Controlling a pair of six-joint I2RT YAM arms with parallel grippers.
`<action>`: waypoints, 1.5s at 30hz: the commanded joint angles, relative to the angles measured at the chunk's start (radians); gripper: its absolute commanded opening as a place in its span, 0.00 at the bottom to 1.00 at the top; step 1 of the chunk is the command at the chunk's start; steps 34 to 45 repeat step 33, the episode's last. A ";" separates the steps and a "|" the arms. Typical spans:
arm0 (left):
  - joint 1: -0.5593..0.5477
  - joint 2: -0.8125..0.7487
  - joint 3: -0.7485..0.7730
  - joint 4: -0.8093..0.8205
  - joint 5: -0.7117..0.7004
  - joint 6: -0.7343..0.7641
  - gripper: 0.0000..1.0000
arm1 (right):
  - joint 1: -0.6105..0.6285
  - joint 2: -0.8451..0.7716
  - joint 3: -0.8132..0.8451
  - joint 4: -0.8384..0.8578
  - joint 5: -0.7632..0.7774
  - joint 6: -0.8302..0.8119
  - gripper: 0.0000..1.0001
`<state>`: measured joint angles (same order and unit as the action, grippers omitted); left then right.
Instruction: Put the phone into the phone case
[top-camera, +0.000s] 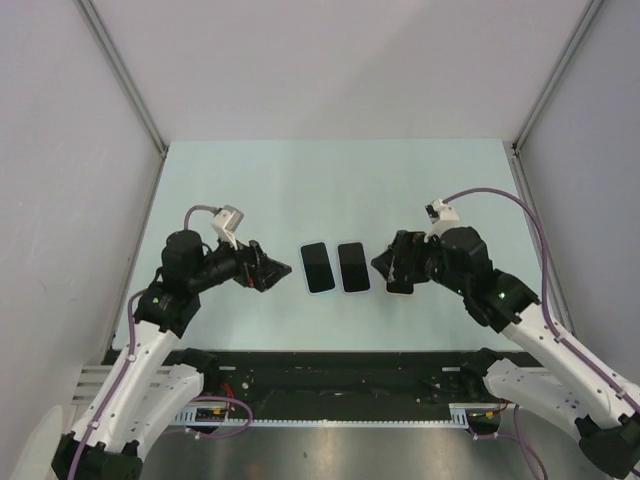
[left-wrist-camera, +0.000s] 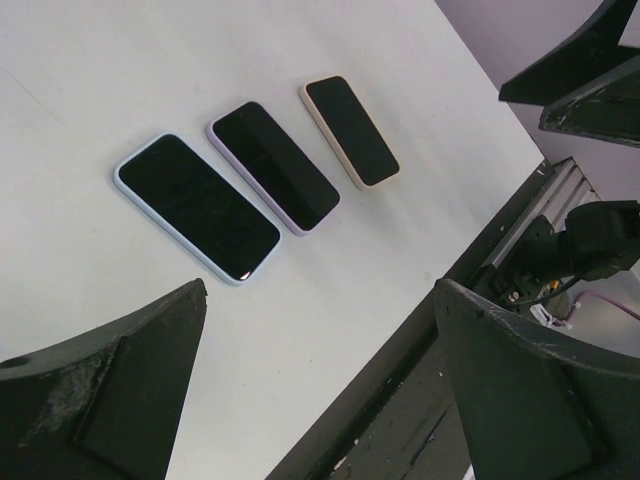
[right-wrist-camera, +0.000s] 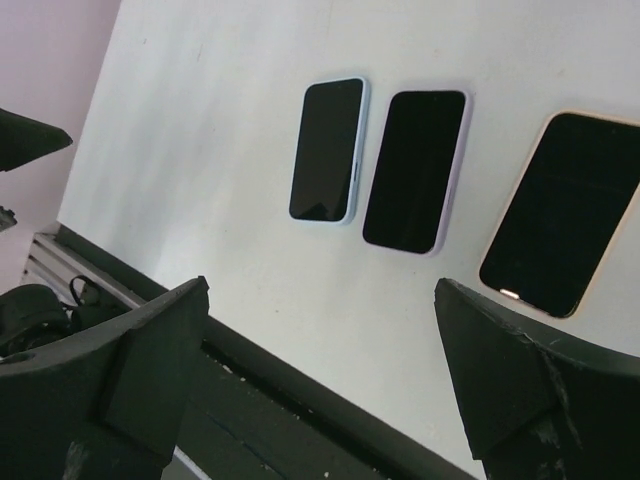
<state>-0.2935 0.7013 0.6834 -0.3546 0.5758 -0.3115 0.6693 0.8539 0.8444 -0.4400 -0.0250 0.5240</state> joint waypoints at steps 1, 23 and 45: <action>0.001 -0.072 0.002 0.069 0.018 -0.017 1.00 | -0.005 -0.076 -0.062 0.012 0.010 0.092 1.00; -0.001 -0.141 -0.033 0.068 -0.013 -0.024 1.00 | -0.073 -0.121 -0.073 0.075 -0.050 0.031 1.00; 0.001 -0.141 -0.036 0.071 -0.017 -0.023 1.00 | -0.074 -0.088 -0.073 0.064 -0.041 0.011 1.00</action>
